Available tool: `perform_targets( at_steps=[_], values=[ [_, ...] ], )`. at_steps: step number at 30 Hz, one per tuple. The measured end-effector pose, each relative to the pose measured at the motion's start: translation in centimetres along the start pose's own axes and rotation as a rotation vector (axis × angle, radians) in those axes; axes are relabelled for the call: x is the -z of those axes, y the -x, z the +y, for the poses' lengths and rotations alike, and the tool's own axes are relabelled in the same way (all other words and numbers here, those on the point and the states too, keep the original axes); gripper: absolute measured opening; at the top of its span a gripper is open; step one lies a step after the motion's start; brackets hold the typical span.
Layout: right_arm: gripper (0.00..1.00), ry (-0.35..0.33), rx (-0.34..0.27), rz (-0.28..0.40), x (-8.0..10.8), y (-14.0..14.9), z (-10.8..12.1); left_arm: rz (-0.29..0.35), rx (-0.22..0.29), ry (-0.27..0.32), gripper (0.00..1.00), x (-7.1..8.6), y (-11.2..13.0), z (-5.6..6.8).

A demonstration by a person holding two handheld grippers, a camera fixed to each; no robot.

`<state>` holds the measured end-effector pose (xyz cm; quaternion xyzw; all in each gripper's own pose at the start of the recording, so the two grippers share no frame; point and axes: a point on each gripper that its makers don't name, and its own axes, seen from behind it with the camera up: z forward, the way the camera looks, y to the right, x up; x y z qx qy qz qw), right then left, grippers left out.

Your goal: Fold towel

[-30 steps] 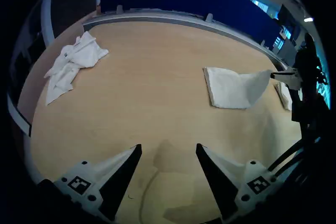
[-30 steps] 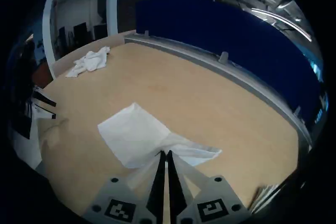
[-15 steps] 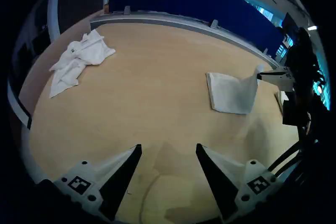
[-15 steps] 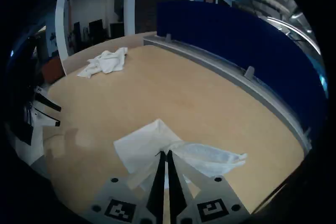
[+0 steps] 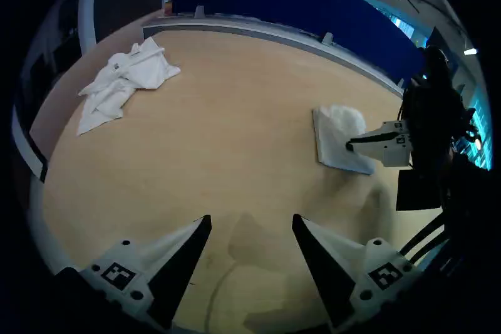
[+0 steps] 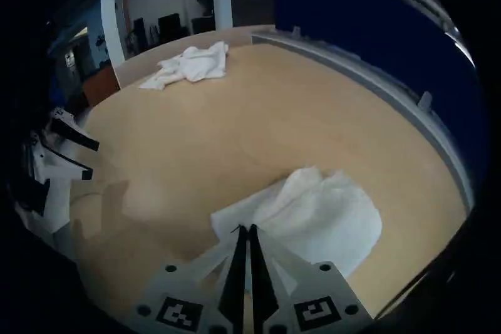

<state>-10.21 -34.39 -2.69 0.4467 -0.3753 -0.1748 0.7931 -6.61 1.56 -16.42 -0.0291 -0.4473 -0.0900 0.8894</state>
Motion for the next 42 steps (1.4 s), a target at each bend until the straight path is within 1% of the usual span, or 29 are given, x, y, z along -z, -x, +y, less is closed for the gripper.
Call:
perform_targets(
  at_steps=[3,9,10,12,13,16,19,21,22,23,28,36,42],
  values=[
    [0.04,-0.007,-0.012,-0.012,-0.7,0.6,-0.2,0.000,0.001,0.000,0.96,0.0,0.1,-0.1],
    [0.05,-0.010,-0.010,-0.016,-0.7,0.8,0.0,-0.003,0.005,0.001,0.96,-0.3,0.2,-0.1],
    [0.06,-0.009,-0.008,-0.016,-0.7,0.7,0.0,-0.003,0.006,0.001,0.96,-0.4,0.2,-0.1],
    [0.12,-0.007,-0.005,-0.014,-0.5,0.7,0.2,-0.004,0.006,0.001,0.96,-0.5,0.3,-0.1],
    [0.18,-0.003,-0.004,-0.013,-0.4,0.7,0.3,-0.005,0.006,0.001,0.96,-0.5,0.3,-0.1],
    [0.47,0.009,-0.002,-0.012,-0.1,0.9,0.6,-0.006,0.005,-0.001,0.96,-0.5,0.3,-0.1],
    [0.66,0.019,-0.002,-0.011,0.3,1.3,0.8,-0.007,0.004,-0.002,0.96,-0.5,0.4,-0.1],
    [0.81,0.027,-0.002,-0.009,0.6,1.5,1.0,-0.008,0.004,-0.004,0.96,-0.5,0.5,-0.1],
    [0.88,0.035,-0.003,-0.006,0.7,1.5,1.2,-0.009,0.004,-0.005,0.96,-0.5,0.5,-0.2],
    [0.90,0.043,-0.004,-0.004,0.9,1.6,1.4,-0.009,0.005,-0.006,0.96,-0.5,0.5,-0.2],
    [0.97,0.059,-0.015,0.014,1.7,1.6,1.8,-0.010,0.007,-0.008,0.96,-0.6,0.7,-0.3],
    [0.97,0.073,-0.039,0.041,2.9,1.5,2.2,-0.012,0.005,-0.009,0.96,-0.7,0.8,-0.1],
    [0.97,0.105,-0.047,0.034,4.0,2.6,3.4,-0.011,0.008,-0.003,0.96,-0.4,0.7,0.2]
  ],
)
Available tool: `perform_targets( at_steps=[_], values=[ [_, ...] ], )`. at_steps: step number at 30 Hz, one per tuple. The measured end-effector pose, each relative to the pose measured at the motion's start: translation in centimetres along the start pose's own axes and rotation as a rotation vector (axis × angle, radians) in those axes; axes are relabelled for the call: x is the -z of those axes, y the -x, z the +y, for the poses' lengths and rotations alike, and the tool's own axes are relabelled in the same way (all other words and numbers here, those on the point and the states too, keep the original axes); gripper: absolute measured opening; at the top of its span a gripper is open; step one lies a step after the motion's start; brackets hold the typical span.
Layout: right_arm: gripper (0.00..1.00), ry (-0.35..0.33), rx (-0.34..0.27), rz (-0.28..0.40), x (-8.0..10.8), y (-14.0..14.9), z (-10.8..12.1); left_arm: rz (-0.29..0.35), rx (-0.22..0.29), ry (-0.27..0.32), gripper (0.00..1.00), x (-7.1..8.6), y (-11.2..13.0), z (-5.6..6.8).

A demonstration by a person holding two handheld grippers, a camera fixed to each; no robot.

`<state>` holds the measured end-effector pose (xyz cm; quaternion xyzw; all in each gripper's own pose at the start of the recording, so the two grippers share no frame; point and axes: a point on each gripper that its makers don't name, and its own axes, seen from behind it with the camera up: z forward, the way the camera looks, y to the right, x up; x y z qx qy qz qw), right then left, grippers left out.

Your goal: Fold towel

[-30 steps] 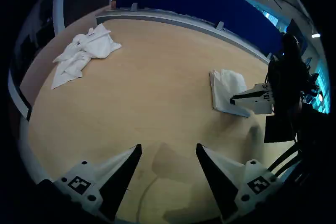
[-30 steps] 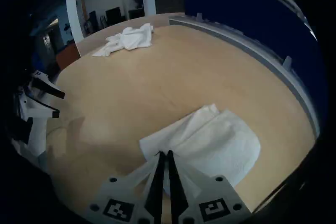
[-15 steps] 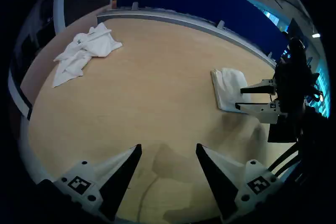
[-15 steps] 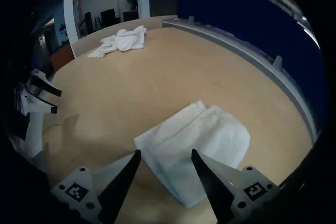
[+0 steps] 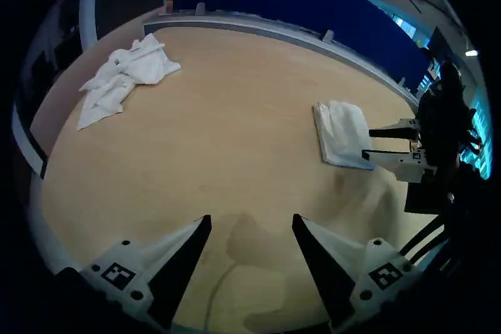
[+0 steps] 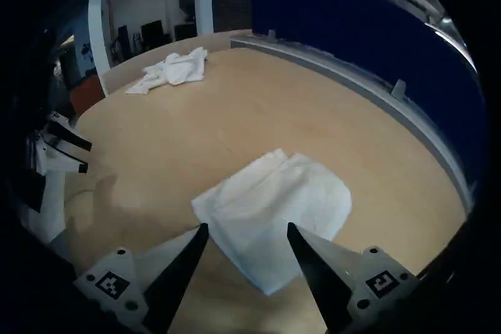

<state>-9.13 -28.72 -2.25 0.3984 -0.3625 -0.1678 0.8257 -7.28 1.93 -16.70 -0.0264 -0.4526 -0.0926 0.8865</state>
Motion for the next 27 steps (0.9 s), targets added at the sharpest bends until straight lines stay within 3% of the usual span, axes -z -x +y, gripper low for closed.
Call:
perform_targets(
  at_steps=[15,27],
  values=[
    [0.96,0.062,-0.046,-0.066,1.3,5.0,3.1,-0.001,-0.009,0.006,0.96,0.0,0.3,0.7],
    [0.65,0.040,-0.063,-0.089,0.7,6.6,2.5,-0.001,-0.012,0.009,0.96,0.0,0.3,1.0]
  ],
)
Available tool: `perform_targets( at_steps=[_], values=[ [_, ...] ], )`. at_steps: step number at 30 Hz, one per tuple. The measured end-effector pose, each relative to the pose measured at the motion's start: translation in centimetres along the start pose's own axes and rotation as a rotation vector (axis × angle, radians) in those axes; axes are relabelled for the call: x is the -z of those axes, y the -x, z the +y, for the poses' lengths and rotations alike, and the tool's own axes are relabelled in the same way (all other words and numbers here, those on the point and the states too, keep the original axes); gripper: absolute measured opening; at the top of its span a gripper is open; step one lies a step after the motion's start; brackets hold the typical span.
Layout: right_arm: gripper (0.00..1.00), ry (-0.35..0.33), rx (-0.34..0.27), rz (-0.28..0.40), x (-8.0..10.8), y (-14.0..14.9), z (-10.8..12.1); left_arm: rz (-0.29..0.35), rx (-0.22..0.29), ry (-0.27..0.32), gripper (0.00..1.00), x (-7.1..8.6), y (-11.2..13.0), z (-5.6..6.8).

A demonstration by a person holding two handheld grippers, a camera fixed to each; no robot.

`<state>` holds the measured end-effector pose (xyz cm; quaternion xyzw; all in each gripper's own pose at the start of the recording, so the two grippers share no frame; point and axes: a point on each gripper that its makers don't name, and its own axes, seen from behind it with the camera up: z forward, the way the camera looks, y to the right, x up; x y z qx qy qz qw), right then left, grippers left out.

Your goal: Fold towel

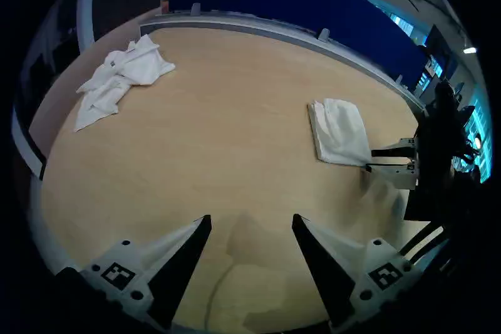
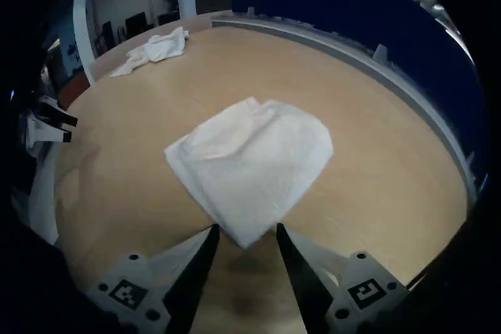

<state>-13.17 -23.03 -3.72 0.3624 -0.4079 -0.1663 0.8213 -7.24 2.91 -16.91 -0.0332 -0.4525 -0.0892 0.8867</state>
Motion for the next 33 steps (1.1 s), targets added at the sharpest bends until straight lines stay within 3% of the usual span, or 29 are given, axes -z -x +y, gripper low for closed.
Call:
perform_targets(
  at_steps=[6,20,33],
  values=[
    [0.46,0.003,-0.006,-0.006,-0.1,0.1,0.2,0.000,0.001,0.003,0.96,-0.1,-0.1,0.1],
    [0.15,-0.007,0.010,-0.021,-0.1,0.2,-0.1,-0.002,-0.006,0.004,0.96,-0.5,-0.3,0.1],
    [0.11,0.005,0.015,0.024,1.4,-1.7,0.4,-0.001,-0.009,0.009,0.96,-0.4,-0.6,0.5]
  ],
)
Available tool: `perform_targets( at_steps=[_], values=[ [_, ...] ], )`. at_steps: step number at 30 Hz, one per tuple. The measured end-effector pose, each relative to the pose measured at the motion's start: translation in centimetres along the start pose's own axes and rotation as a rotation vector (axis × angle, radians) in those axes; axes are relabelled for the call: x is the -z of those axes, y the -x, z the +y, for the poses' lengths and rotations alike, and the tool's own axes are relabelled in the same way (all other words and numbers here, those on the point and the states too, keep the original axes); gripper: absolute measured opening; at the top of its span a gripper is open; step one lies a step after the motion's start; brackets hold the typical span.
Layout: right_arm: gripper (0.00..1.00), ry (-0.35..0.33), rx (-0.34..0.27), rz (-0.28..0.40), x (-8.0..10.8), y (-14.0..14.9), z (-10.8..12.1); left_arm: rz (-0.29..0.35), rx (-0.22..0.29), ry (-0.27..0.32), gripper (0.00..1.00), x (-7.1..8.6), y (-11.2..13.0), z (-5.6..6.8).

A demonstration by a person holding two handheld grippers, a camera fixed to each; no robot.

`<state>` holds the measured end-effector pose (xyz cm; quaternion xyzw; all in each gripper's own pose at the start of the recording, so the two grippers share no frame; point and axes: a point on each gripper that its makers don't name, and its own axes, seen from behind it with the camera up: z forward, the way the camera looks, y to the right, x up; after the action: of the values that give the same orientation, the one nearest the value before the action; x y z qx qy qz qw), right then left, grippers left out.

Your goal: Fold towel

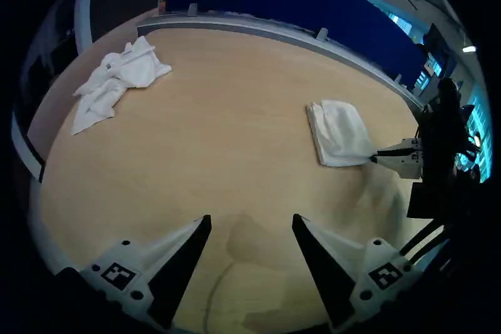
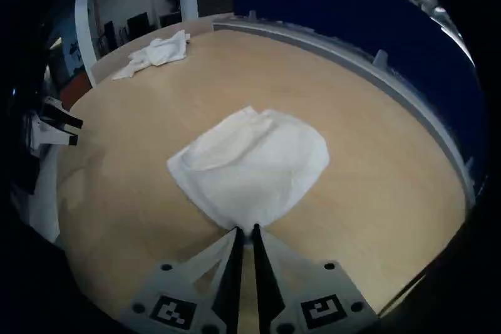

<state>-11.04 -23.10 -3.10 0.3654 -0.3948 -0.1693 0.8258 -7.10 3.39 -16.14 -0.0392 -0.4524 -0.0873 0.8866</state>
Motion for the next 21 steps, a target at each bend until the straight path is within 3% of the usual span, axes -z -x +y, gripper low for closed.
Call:
perform_targets(
  at_steps=[21],
  values=[
    [0.10,0.064,0.020,0.264,8.7,-12.3,1.8,0.046,-0.024,0.024,0.96,1.0,-2.3,1.1]
  ],
)
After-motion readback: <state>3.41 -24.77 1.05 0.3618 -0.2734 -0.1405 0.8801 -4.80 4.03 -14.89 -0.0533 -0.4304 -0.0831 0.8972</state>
